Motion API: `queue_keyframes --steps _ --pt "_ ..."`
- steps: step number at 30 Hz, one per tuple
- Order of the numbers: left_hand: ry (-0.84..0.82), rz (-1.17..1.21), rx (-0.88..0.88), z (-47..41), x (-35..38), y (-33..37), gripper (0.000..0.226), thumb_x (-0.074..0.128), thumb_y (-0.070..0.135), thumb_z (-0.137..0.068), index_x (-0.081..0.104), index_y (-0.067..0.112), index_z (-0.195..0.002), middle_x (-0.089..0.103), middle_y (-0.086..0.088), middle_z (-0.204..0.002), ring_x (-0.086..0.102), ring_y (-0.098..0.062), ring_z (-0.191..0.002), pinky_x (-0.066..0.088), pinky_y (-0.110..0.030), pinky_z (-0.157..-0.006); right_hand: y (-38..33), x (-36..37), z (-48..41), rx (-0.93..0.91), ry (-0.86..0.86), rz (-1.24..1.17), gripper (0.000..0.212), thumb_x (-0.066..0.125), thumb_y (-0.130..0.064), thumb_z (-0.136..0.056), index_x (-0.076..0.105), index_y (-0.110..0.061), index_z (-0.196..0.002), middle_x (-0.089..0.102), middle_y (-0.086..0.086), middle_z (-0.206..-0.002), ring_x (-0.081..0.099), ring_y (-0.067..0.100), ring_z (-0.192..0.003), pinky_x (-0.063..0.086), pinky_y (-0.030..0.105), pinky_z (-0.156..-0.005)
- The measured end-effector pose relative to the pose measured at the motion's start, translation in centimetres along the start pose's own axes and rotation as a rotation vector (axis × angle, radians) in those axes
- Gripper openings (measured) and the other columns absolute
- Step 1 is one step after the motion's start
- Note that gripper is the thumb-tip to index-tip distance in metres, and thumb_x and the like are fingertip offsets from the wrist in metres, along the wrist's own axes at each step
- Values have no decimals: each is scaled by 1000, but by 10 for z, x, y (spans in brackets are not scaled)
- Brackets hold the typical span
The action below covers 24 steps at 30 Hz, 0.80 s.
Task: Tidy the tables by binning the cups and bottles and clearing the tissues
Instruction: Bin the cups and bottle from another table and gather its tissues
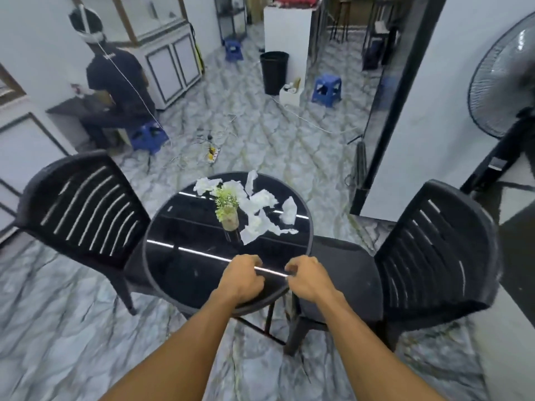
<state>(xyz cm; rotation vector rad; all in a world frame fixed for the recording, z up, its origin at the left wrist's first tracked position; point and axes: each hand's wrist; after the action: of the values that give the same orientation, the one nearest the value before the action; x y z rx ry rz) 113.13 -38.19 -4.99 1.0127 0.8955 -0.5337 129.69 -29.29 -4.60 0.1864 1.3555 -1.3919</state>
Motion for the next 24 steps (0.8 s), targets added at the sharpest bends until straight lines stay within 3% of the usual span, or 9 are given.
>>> queue_keyframes --steps 6,9,14,17,20,24 --pt "117 41 -118 -53 7 1 20 59 38 -86 67 22 -94 67 4 -92 64 -22 -91 54 -36 -81 12 0 -65 26 -20 -21 23 61 -15 -81 72 -23 -99 70 -5 -102 63 16 -96 53 29 -83" --pt "109 45 -173 -85 19 -6 29 61 35 -88 67 19 -112 67 0 -110 63 -22 -103 52 -33 -88 22 -3 -103 -3 -44 -2 29 62 -14 -83 71 -24 -109 66 -6 -116 61 15 -109 50 27 -90" --pt "80 68 -259 -148 34 -13 45 51 13 -87 61 13 -131 62 -5 -132 55 -21 -124 46 -30 -102 33 -12 -180 -92 -37 38 33 62 -3 -81 71 -15 -110 62 0 -118 56 19 -116 50 30 -95" --pt "77 54 -295 -177 39 -14 49 56 20 -92 51 13 -140 51 -3 -141 42 -23 -134 39 -33 -111 37 -16 -218 -156 -54 69 49 65 -3 -81 62 -17 -129 47 0 -139 42 20 -132 42 28 -105" --pt "119 31 -321 -203 48 -16 52 59 22 -89 47 18 -139 51 -3 -131 48 -26 -120 46 -38 -100 40 -20 -249 -181 -129 114 57 72 -16 -86 50 -17 -139 35 1 -147 38 20 -136 39 30 -108" --pt "69 -45 -320 -227 60 -14 53 59 20 -90 40 23 -140 44 3 -131 47 -23 -113 52 -39 -90 49 -13 -269 -214 -188 158 50 80 -30 -81 55 -17 -123 49 -5 -124 47 15 -119 45 28 -99"
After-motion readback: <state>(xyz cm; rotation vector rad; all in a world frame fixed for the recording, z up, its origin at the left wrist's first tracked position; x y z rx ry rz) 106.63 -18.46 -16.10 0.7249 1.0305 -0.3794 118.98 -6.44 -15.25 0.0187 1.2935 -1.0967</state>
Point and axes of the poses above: each hand's wrist, its own z-axis away from the middle knuckle, its own x-axis out of the palm, y = z × x
